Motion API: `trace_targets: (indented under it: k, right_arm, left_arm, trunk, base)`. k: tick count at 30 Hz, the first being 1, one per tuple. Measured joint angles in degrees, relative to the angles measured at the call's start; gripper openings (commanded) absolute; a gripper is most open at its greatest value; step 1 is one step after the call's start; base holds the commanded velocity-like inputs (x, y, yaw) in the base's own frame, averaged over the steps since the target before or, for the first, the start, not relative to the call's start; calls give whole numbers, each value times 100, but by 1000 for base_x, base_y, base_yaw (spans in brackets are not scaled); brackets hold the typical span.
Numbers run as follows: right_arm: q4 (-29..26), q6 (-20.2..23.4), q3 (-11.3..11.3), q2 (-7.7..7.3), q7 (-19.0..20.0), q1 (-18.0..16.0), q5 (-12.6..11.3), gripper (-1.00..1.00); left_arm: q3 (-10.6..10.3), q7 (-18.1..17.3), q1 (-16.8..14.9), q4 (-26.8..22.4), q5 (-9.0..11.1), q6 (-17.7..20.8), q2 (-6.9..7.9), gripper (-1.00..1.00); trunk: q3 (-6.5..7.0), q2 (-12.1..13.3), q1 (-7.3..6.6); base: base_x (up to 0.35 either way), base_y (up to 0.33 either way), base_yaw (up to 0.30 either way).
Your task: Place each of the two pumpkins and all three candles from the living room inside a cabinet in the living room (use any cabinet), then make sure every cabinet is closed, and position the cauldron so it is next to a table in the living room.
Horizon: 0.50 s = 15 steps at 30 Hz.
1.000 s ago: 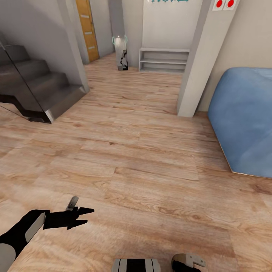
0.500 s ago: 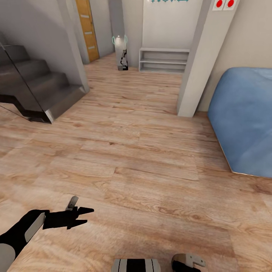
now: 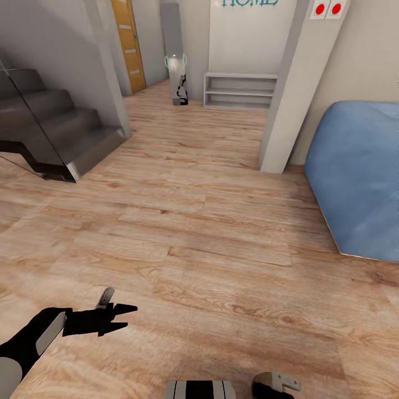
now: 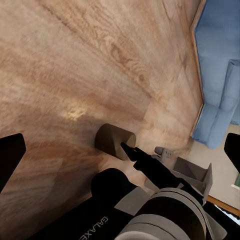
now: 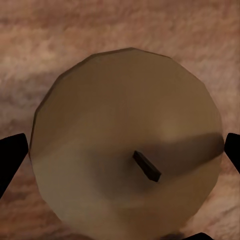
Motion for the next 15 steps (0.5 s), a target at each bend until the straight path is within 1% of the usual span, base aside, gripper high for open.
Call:
trace_targets:
  k: [10, 11, 15]
  right_arm:
    - [1, -2, 3, -1, -1, 0, -9, -100]
    - [-4, 3, 48, 3, 62, -1, -39, -100]
    - [-4, 1, 40, 1, 62, -1, -32, -100]
  left_arm:
    - [-3, 4, 0, -3, 0, 0, -3, 100]
    - [-3, 4, -2, 1, 2, 0, -5, 100]
    - [-9, 8, -2, -1, 3, 0, -17, 100]
  trunk:
    - [0, 0, 0]
    - [22, 1, -2]
    - [111, 7, -12]
  base:
    - [0, 0, 0]
    - [0, 0, 0]
    - [0, 0, 0]
